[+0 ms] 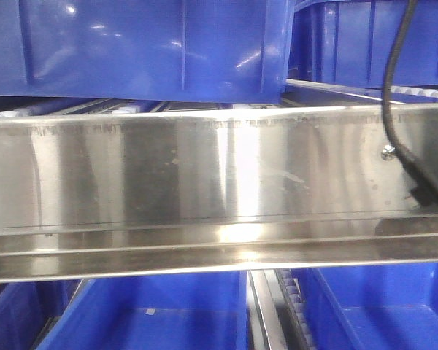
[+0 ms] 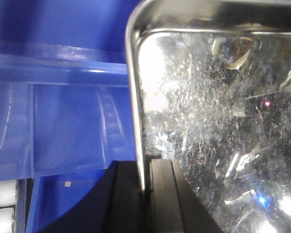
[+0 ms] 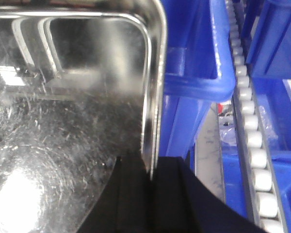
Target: Stack silver trays without gaps
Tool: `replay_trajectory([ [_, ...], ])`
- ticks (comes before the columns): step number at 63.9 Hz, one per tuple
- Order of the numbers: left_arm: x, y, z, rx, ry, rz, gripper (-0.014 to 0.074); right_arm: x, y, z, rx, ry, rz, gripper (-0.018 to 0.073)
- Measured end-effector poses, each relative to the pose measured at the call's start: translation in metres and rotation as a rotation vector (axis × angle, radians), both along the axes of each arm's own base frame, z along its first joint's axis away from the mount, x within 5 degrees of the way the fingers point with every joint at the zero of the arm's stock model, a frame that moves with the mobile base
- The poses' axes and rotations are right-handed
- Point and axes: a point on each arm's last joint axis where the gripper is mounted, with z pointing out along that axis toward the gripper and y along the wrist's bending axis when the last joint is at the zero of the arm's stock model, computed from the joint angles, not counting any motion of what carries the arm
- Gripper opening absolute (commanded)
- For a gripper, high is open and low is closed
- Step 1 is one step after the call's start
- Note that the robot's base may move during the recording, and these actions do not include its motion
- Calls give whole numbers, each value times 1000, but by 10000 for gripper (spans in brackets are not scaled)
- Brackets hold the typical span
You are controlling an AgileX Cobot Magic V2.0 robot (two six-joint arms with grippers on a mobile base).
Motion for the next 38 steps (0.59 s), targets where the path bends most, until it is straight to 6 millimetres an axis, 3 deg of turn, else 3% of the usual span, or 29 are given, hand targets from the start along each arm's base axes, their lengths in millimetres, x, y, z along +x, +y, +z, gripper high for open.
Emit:
replay_trajectory([
  [15, 0, 0, 3, 4, -15, 2, -17, 1, 0, 1, -3, -20, 2, -75],
  [38, -3, 4, 31, 42, -90, 10, -17, 2, 3, 6, 33, -61, 21, -75],
])
